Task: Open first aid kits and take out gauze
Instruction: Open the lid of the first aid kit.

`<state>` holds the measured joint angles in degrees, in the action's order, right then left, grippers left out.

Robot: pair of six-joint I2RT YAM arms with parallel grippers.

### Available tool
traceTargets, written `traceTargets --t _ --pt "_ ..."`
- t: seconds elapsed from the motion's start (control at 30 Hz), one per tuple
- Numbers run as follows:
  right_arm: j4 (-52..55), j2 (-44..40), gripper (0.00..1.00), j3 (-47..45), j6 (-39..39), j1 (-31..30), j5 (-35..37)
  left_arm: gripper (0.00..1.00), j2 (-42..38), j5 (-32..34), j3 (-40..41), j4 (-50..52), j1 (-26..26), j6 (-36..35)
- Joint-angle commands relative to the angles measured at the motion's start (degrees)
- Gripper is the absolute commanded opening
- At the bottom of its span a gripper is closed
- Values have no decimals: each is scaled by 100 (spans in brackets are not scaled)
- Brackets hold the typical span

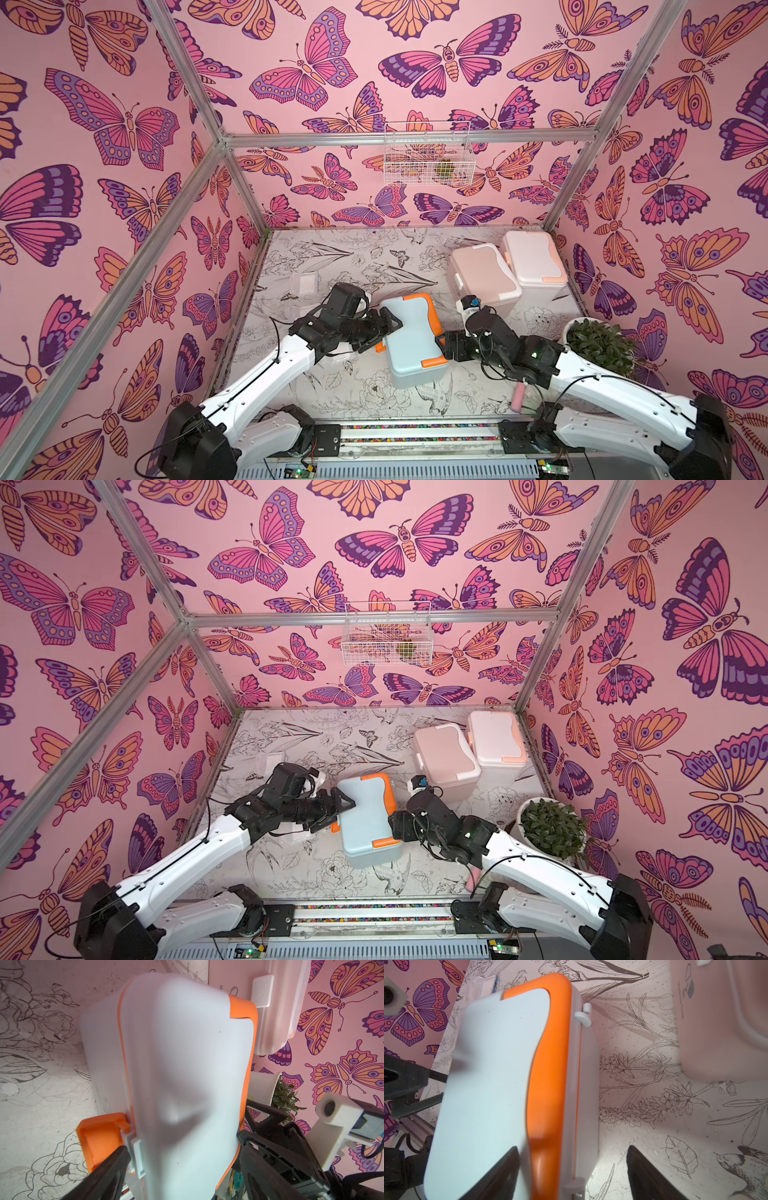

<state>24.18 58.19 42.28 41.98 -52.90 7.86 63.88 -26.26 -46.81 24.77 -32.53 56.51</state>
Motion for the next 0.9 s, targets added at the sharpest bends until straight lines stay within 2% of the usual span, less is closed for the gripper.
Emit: traceTargets --t 0.0,0.63,0.73,0.87 --pt "399 181 80 -29 -101 -1 -118 86 63 -282 -117 -334 23 24" --pt "93 720 81 228 -128 -1 -793 86 121 -582 -43 -791 11 176" --pt "-12 678 84 315 -78 -1 -867 86 82 -640 -53 -921 18 234" --pt "-194 730 93 383 -6 -1 -1034 86 115 -864 -92 -1196 11 350"
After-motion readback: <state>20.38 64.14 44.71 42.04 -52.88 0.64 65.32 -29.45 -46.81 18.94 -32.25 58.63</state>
